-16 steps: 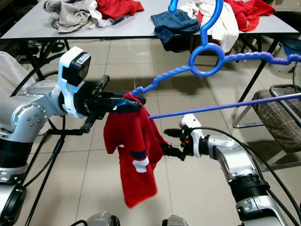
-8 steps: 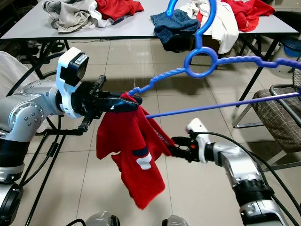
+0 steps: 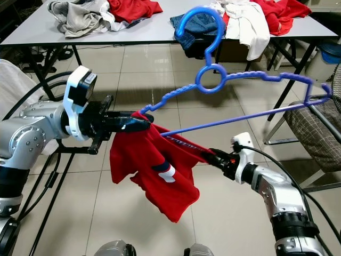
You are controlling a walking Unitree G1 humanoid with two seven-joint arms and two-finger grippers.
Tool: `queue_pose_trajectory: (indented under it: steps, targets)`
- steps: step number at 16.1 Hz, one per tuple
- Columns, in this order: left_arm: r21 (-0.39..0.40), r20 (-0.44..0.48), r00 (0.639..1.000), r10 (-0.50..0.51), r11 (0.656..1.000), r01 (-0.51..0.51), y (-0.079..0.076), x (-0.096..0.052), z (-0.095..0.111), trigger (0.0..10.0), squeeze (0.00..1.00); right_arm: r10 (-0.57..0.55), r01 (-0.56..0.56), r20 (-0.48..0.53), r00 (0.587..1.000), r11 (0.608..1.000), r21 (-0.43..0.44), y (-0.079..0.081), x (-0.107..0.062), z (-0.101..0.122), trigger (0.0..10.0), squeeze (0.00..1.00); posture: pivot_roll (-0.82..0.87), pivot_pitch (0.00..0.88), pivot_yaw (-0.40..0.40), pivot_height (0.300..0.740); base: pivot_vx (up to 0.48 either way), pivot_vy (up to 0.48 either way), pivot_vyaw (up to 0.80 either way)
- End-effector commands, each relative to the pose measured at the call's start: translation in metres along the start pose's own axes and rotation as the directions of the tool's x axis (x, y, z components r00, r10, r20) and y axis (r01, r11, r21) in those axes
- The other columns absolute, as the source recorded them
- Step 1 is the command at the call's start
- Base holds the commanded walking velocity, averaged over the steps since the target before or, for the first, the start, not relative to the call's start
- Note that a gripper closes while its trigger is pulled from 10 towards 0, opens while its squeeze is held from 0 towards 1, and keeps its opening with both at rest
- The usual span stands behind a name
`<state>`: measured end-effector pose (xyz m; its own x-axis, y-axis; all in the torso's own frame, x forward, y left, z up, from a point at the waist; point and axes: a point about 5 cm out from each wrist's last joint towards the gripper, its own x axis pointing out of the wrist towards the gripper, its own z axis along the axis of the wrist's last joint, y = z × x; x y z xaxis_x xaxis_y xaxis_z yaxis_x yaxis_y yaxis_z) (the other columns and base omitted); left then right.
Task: Hang hanger
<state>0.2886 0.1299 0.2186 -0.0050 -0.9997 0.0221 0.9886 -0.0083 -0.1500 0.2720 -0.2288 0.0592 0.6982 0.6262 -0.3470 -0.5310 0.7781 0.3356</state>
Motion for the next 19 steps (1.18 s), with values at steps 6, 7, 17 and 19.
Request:
queue_pose_trajectory:
  steps: [6, 7, 17, 19]
  targets:
    - [0.044, -0.036, 0.997, 0.071, 0.997, -0.070, -0.003, -0.018, -0.005, 0.0, 0.00, -0.202, 0.176, 0.170, 0.965, 0.972, 0.155, -0.025, -0.027, 0.020, 0.0, 0.00, -0.10, 0.000, 0.043, 0.740, 0.000, 0.000, 0.00]
    - [0.040, -0.038, 0.996, 0.080, 0.996, -0.078, -0.003, -0.019, -0.007, 0.0, 0.00, -0.228, 0.189, 0.210, 0.951, 0.963, 0.192, -0.028, -0.032, 0.026, 0.0, 0.00, -0.10, 0.000, 0.043, 0.740, 0.000, 0.000, 0.00]
    - [0.058, -0.081, 0.971, 0.226, 0.973, -0.221, 0.002, -0.030, -0.034, 0.0, 0.00, -0.390, 0.201, 0.431, 0.814, 0.884, 0.421, -0.050, -0.073, 0.072, 0.0, 0.00, -0.12, 0.000, 0.041, 0.740, 0.000, 0.000, 0.00]
    - [0.174, -0.162, 0.913, 0.376, 0.921, -0.348, 0.013, -0.039, -0.047, 0.0, 0.00, -0.409, 0.212, 0.453, 0.792, 0.881, 0.424, -0.053, -0.079, 0.082, 0.0, 0.00, -0.12, 0.000, 0.044, 0.740, 0.000, 0.000, 0.00]
